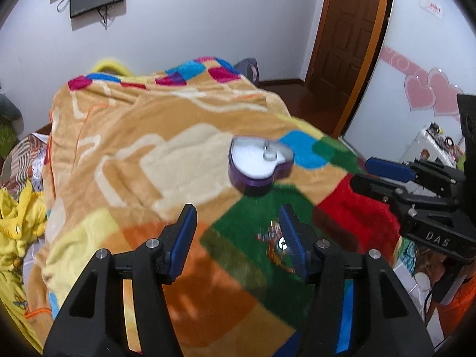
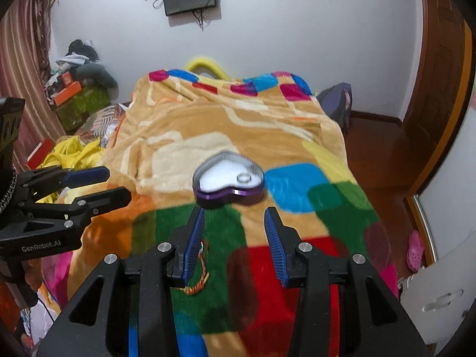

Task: Organize jewelry
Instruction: 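Grasp the red-and-gold cord bracelet with the left gripper while the right gripper grasps a gold ring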

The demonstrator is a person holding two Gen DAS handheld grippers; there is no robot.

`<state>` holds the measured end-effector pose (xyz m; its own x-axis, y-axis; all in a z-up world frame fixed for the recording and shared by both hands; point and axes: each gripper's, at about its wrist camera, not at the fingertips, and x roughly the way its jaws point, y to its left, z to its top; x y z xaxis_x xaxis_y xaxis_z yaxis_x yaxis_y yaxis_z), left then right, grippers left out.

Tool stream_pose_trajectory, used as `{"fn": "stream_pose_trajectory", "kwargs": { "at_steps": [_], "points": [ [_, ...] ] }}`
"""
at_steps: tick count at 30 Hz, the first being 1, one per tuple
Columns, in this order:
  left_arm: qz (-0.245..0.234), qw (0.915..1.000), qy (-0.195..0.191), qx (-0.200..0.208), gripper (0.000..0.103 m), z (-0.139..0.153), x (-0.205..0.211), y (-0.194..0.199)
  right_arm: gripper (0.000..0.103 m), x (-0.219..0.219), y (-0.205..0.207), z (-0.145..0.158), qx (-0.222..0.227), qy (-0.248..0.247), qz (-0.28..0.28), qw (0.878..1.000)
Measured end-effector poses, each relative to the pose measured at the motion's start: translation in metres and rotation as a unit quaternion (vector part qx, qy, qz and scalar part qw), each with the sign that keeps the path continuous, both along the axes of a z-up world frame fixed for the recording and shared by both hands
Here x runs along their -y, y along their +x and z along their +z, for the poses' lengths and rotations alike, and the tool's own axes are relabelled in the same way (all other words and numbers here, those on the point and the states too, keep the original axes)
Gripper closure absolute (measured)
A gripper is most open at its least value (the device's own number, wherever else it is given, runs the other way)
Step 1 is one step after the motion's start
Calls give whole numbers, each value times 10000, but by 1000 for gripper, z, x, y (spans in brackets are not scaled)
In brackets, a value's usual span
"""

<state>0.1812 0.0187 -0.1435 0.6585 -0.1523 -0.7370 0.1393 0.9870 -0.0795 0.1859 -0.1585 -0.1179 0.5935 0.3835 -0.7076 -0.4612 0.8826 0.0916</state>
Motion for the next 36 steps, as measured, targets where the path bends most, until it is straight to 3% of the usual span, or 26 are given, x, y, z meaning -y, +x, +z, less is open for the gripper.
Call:
{"fn": "stream_pose_trajectory", "kwargs": {
  "at_steps": [9, 14, 18, 22, 26, 36],
  "points": [
    [-20, 9984, -73, -563, 47, -46, 12, -4, 65, 7, -12, -28, -384, -50, -18, 9992],
    [-154, 9964, -208, -804, 72, -61, 23, -3, 65, 10, -15, -37, -495, -90, -32, 9987],
    [-167, 9952, -359, -892, 79, -70, 30, -3, 65, 11, -15, -40, -569, -67, -42, 9984],
    [-180, 9940, -541, -934, 95, -72, 29, -1, 65, 13, -16, -42, -602, -73, -56, 9981],
    [-182, 9941, -599, -881, 99, -67, 28, -4, 65, 13, -17, -40, -597, -57, -51, 9982],
    [43, 9978, -567, -353, 99, -32, 2, -30, 65, -3, -23, -43, -653, -67, 143, 9977]
  ]
}}
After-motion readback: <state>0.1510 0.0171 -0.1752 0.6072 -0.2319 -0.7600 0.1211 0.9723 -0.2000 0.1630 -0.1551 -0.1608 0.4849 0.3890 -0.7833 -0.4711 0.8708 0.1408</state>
